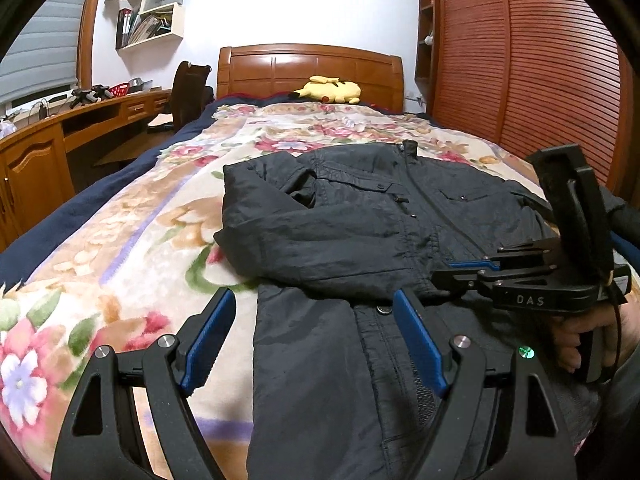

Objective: Fold large clothes

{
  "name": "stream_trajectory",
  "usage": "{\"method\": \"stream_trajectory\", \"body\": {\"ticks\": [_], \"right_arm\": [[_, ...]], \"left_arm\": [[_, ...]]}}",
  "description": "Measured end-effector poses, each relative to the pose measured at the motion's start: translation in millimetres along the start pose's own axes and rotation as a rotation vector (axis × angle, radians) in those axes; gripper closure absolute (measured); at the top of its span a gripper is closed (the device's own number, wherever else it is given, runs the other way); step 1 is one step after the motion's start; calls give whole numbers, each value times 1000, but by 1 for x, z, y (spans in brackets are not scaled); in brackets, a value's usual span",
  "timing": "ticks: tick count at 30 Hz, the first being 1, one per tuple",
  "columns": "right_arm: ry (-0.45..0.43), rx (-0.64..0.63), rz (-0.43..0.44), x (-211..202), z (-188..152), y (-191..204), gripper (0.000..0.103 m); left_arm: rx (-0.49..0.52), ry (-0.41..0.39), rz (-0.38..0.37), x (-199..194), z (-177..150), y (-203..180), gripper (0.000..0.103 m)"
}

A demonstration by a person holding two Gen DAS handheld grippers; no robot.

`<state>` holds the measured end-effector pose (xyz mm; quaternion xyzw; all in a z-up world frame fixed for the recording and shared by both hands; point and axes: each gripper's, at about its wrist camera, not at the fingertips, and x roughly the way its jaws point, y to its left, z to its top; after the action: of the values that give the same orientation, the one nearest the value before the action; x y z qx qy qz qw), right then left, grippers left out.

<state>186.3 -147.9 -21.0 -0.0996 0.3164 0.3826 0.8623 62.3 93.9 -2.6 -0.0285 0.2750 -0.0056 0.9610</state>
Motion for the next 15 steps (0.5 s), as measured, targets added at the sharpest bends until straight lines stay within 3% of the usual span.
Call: {"method": "stream_trajectory", "body": {"ticks": [7,15], "right_arm": [[-92,32,-29,-25,-4,-5,100],[-198,47,-149,-66,-16,-19,100]], "left_arm": [[-2,7,-3,-1,-4,-1,21],[-3,-5,-28,-6,-2,-5,21]]}}
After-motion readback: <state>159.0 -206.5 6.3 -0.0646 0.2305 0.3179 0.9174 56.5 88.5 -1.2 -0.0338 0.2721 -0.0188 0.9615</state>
